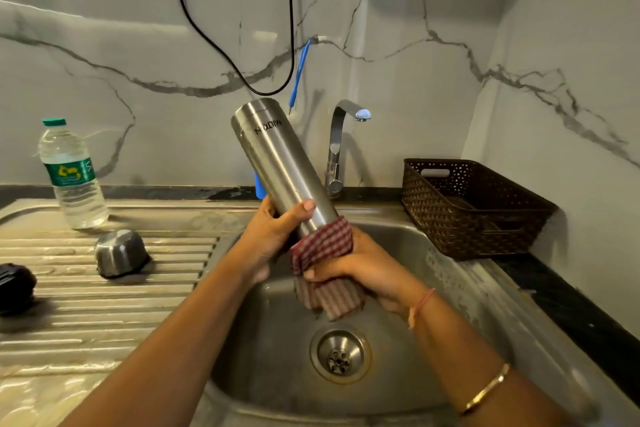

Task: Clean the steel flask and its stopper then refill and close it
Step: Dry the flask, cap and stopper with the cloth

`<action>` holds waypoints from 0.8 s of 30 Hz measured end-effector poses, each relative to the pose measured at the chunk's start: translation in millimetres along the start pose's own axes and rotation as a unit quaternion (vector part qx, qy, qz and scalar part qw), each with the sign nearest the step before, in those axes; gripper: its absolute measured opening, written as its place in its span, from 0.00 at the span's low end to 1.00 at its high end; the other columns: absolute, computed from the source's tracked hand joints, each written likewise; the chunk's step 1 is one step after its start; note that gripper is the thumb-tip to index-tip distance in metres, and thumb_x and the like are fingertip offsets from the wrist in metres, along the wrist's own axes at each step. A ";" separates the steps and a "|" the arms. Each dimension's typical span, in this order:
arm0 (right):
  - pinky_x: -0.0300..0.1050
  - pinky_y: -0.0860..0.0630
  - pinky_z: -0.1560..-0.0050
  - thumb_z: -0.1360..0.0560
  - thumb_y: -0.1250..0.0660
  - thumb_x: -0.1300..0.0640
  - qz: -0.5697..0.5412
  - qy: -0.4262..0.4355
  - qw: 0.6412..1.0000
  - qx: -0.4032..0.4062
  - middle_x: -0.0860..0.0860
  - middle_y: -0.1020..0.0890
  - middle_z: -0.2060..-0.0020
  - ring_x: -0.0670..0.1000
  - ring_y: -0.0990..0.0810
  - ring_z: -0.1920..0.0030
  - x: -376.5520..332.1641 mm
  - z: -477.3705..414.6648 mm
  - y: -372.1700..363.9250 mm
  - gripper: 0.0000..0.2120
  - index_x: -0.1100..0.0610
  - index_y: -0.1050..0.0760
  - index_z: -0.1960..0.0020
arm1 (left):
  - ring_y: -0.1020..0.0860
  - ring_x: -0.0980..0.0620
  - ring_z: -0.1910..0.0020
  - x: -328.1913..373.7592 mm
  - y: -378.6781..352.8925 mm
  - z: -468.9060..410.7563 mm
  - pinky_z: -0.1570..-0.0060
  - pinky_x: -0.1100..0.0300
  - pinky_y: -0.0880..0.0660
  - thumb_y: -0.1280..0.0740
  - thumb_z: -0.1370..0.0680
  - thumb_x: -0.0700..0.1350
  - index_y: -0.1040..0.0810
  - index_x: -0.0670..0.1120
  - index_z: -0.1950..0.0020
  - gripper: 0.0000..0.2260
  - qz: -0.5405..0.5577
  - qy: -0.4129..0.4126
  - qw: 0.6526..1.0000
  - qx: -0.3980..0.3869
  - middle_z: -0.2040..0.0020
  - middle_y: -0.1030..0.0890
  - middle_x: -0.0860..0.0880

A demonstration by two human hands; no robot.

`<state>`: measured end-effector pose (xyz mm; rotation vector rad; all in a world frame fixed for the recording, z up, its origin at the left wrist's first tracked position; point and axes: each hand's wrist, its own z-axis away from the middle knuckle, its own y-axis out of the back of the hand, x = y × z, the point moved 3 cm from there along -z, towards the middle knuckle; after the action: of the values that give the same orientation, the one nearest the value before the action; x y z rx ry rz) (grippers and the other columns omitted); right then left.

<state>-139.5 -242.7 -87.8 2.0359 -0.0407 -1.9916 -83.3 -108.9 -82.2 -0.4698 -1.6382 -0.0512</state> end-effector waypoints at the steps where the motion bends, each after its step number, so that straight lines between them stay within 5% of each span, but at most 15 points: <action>1: 0.51 0.22 0.45 0.35 0.26 0.66 -0.076 -0.011 0.995 -0.071 0.54 0.17 0.53 0.53 0.18 0.49 -1.5 3.0 -0.7 0.21 0.57 0.25 0.44 | 0.17 0.49 0.53 0.5 2.9 -0.3 0.56 0.58 0.20 0.18 0.51 0.56 0.30 0.46 0.36 0.47 0.005 0.005 1.000 -0.023 0.52 0.16 0.46; 4: 0.54 0.23 0.42 0.36 0.27 0.66 -0.096 -0.011 0.992 -0.083 0.56 0.17 0.53 0.56 0.18 0.49 -1.8 3.2 -5.3 0.18 0.58 0.23 0.47 | 0.17 0.48 0.53 3.7 5.3 0.5 0.58 0.60 0.21 0.18 0.50 0.58 0.31 0.44 0.34 0.49 0.003 0.021 0.998 -0.053 0.52 0.16 0.45; 7: 0.51 0.21 0.47 0.36 0.24 0.59 0.073 0.010 0.991 0.111 0.53 0.17 0.53 0.53 0.18 0.52 0.8 -0.6 -16.1 0.22 0.56 0.27 0.44 | 0.19 0.48 0.53 3.3 -4.4 3.0 0.59 0.58 0.20 0.26 0.32 0.49 0.35 0.44 0.31 0.33 -0.012 0.050 0.999 0.008 0.50 0.20 0.45; 9: 0.47 0.22 0.52 0.33 0.27 0.51 0.292 0.022 0.929 0.226 0.51 0.22 0.47 0.54 0.19 0.51 -4.6 6.5 -18.2 0.30 0.54 0.36 0.37 | 0.21 0.48 0.51 -3.6 -10.9 1.7 0.56 0.54 0.21 0.26 0.31 0.51 0.36 0.46 0.30 0.34 -0.030 0.072 0.995 0.065 0.47 0.21 0.46; 11: 0.48 0.25 0.51 0.30 0.30 0.50 0.453 0.058 0.853 0.253 0.53 0.28 0.39 0.57 0.21 0.47 -9.9 10.2 -18.6 0.35 0.55 0.44 0.31 | 0.21 0.46 0.48 -8.2 -14.0 1.7 0.50 0.49 0.21 0.23 0.39 0.57 0.36 0.46 0.30 0.42 0.011 0.087 0.991 0.103 0.44 0.21 0.45; 13: 0.48 0.25 0.50 0.30 0.30 0.50 0.463 0.074 0.847 0.250 0.53 0.29 0.39 0.57 0.22 0.46 -12.1 10.6 -16.6 0.37 0.55 0.47 0.29 | 0.20 0.46 0.47 -8.0 -12.3 2.2 0.49 0.48 0.21 0.23 0.43 0.59 0.33 0.46 0.32 0.43 0.024 0.068 0.990 0.122 0.44 0.20 0.45; 16: 0.44 0.24 0.53 0.35 0.25 0.51 0.271 0.036 0.943 0.187 0.48 0.23 0.50 0.51 0.22 0.51 -9.8 4.4 -4.3 0.32 0.54 0.37 0.37 | 0.19 0.49 0.51 -2.2 -11.0 4.2 0.55 0.54 0.21 0.26 0.33 0.52 0.29 0.48 0.41 0.24 -0.019 0.031 0.996 0.082 0.49 0.19 0.47; 18: 0.47 0.23 0.48 0.38 0.22 0.56 0.061 0.006 0.997 0.056 0.50 0.18 0.52 0.53 0.19 0.50 -6.2 -0.6 4.3 0.29 0.56 0.29 0.41 | 0.18 0.49 0.53 0.4 -10.4 4.3 0.52 0.54 0.20 0.29 0.31 0.48 0.28 0.48 0.43 0.18 0.004 0.014 0.999 0.040 0.52 0.18 0.47; 21: 0.51 0.23 0.45 0.40 0.21 0.52 -0.177 -0.001 0.982 -0.073 0.55 0.16 0.55 0.53 0.18 0.53 1.8 -1.4 14.0 0.23 0.57 0.21 0.48 | 0.18 0.48 0.52 -2.2 -15.4 2.2 0.50 0.54 0.20 0.22 0.41 0.56 0.28 0.45 0.39 0.35 0.048 -0.025 0.998 -0.003 0.52 0.16 0.45; 24: 0.49 0.23 0.46 0.32 0.30 0.44 -0.366 0.007 0.930 -0.038 0.56 0.17 0.54 0.53 0.18 0.54 8.6 -7.3 7.2 0.19 0.57 0.18 0.50 | 0.18 0.49 0.47 -11.6 -14.7 0.5 0.49 0.56 0.20 0.19 0.49 0.61 0.33 0.45 0.32 0.51 0.069 -0.062 0.994 0.057 0.43 0.19 0.44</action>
<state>-130.6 -250.1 -94.5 2.2079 0.9106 -2.3109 -88.0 -125.3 -89.9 -0.5059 -1.7163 0.1766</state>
